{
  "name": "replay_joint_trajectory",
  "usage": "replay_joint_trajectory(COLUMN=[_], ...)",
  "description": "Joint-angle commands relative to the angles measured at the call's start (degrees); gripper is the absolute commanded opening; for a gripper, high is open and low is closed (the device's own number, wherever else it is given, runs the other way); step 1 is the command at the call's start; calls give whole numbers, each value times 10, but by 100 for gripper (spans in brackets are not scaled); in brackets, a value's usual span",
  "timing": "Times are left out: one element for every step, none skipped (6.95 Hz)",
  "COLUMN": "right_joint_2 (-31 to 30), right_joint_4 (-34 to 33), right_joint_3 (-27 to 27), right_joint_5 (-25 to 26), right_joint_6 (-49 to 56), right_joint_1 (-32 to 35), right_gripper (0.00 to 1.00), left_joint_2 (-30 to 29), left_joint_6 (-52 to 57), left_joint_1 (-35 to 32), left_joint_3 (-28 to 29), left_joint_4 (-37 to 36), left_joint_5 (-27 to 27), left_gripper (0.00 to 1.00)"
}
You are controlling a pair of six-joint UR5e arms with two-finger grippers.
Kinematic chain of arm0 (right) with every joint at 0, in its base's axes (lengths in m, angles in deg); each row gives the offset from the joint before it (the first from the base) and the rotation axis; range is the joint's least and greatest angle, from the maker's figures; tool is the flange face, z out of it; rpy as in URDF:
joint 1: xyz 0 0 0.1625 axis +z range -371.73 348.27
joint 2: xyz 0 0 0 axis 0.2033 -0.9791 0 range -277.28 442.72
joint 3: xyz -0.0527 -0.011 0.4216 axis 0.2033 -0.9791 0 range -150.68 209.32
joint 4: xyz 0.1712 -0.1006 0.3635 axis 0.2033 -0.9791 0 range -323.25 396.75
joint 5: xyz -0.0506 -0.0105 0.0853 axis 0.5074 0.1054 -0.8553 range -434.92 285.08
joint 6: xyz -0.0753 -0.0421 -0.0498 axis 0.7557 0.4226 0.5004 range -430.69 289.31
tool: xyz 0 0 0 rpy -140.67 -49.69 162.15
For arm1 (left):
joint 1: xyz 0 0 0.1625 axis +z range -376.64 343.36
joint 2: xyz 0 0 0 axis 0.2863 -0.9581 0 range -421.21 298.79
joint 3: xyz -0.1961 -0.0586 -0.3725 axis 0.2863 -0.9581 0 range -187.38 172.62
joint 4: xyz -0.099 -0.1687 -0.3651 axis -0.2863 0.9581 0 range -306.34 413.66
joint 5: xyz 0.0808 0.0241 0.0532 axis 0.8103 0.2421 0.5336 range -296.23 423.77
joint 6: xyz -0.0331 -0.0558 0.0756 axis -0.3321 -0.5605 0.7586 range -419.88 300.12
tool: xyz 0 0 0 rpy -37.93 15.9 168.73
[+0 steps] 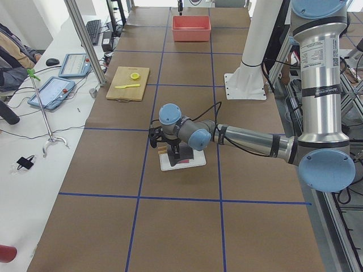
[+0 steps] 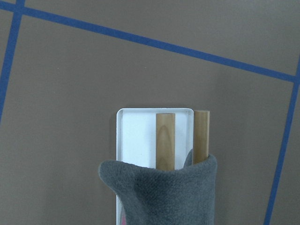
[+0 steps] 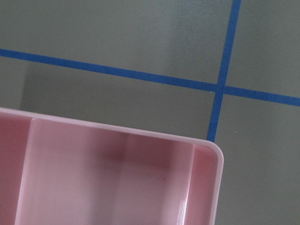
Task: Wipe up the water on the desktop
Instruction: 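Carry the grey cloth to table center with left gripper while right arm reaches in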
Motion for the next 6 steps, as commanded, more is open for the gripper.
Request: replay_joint_trajectory(right_joint_2=[0,0,-1,0,0,0], right_joint_4=[11,11,11,11,11,11], right_joint_3=[-8,-8,-8,-8,-8,-7], right_joint_5=[-1,-1,-1,0,2,1], right_joint_6=[0,0,0,0,0,0], right_joint_1=[0,0,0,0,0,0], right_gripper=[100,100,100,100,100,100], left_joint_2=[3,4,4,5,5,6], left_joint_6=[-7,-7,-8,-6,-5,-5], left_joint_1=[13,13,13,13,12,11], left_joint_3=[-1,-2,-2,-4,-14,-21], left_joint_4=[1,0,0,1,0,-1], left_joint_5=[5,5,3,1,-2,-3], left_gripper=[69,44,19,0,0,0])
